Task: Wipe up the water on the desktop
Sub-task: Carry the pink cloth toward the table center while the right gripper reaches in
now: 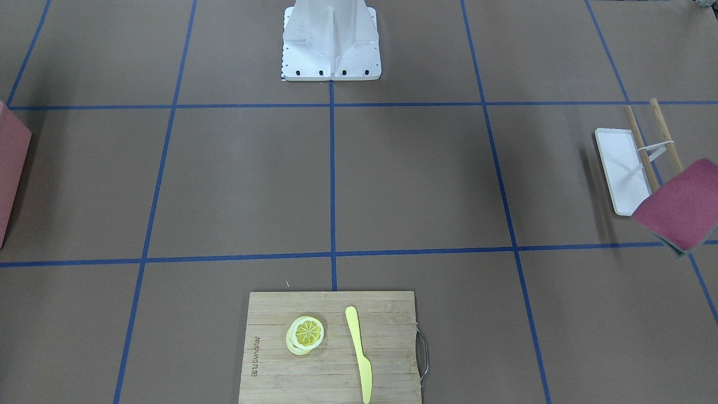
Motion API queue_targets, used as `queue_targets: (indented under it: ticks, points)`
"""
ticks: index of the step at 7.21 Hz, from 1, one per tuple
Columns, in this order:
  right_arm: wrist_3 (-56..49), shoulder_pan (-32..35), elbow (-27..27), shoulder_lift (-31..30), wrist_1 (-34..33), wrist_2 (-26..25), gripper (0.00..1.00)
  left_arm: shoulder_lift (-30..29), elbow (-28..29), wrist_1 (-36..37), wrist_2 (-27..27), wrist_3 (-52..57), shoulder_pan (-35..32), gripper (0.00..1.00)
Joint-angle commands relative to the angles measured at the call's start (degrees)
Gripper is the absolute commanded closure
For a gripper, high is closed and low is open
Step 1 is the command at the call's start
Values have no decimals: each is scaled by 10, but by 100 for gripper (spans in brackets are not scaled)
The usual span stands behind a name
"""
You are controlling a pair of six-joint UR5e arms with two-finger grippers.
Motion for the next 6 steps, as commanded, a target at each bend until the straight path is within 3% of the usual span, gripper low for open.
queue_targets:
  ticks: [1, 2, 4, 6]
  points:
    - [144, -86, 0, 21, 99, -13, 14, -42, -11, 0, 41, -103, 64, 100]
    - [256, -151, 2, 41, 157, -62, 1, -66, -26, 0, 102, -168, 128, 100]
    - [416, -321, 2, 111, 211, -235, 1, -152, -25, 5, 233, -325, 263, 100]
    - [439, -454, 0, 187, 210, -342, 1, -202, -23, 28, 286, -392, 311, 100]
